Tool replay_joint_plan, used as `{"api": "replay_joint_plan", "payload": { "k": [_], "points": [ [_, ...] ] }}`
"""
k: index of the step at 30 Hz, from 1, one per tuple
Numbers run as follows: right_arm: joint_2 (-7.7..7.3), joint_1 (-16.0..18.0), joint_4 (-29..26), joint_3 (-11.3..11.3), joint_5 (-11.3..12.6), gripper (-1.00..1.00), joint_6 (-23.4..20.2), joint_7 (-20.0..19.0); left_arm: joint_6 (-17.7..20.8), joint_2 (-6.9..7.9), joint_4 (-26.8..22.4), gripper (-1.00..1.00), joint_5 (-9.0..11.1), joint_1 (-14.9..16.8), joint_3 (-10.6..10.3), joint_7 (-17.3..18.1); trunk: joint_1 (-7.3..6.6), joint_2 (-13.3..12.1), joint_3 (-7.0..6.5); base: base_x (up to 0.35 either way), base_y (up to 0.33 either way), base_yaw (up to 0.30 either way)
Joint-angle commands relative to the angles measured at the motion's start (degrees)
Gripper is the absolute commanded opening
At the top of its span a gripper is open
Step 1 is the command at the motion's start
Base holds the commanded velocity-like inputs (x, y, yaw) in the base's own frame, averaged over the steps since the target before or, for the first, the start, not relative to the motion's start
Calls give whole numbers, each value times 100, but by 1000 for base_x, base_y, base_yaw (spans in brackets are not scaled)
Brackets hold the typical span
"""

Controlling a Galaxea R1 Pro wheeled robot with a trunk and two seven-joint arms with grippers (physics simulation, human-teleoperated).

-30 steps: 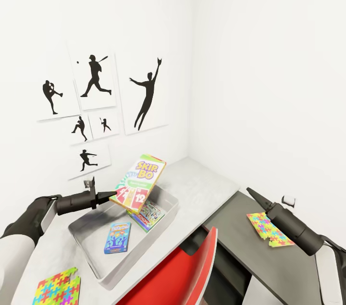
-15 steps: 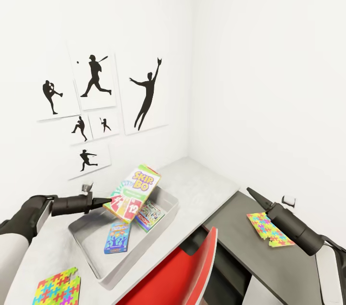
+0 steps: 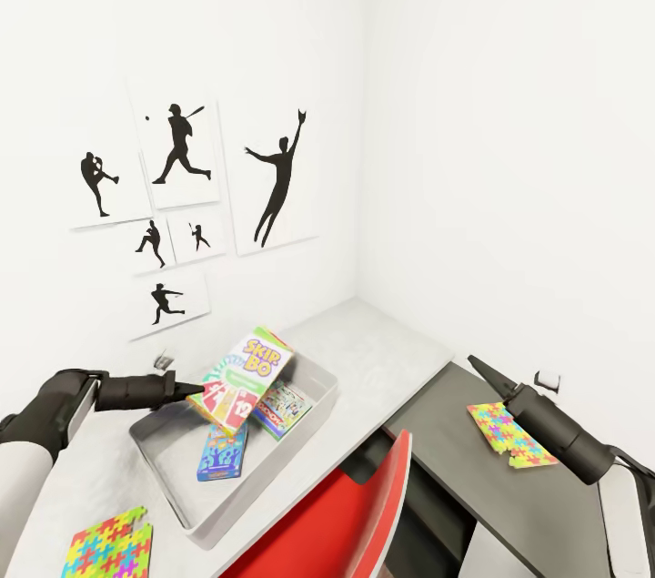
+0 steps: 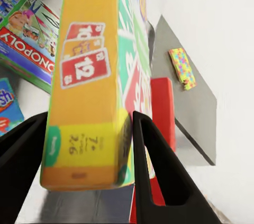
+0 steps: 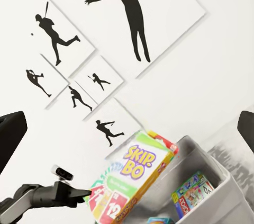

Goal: Put all the toys in the child's room - the three board games (two on the bed and one on the table), the two jigsaw puzzles on the table, and the tennis ball on the table - inside the toy box on the table in the child's room.

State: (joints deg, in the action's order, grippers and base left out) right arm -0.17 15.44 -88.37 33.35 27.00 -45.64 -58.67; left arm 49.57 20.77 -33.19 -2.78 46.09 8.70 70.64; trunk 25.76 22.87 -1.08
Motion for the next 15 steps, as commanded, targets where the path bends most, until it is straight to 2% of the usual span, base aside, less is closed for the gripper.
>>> {"api": "replay_joint_plan", "payload": {
  "k": [1, 5, 7, 11, 15],
  "points": [
    [0, 3, -4, 5, 15, 100, -32, -10, 53, -20, -3, -100, -145, 4, 30, -20, 2, 4, 2, 0, 0, 0],
    [6, 3, -12, -2, 15, 100, -32, -12, -166, -99, -3, -100, -633, 1, 40, -238, 2, 4, 2, 0, 0, 0],
    [4, 3, -9, -3, 15, 100, -33, -12, -238, -193, -3, -100, -774, -1, 32, -335, 2, 4, 5, 0, 0, 0],
    [3, 3, -6, -3, 15, 100, -33, -13, -285, -284, 3, -100, -858, -3, 26, -446, 2, 4, 22, 0, 0, 0],
    [4, 3, -5, -4, 15, 100, -40, -13, -300, -283, 5, -100, -905, -4, 19, -496, 2, 4, 44, 0, 0, 0]
  ]
}}
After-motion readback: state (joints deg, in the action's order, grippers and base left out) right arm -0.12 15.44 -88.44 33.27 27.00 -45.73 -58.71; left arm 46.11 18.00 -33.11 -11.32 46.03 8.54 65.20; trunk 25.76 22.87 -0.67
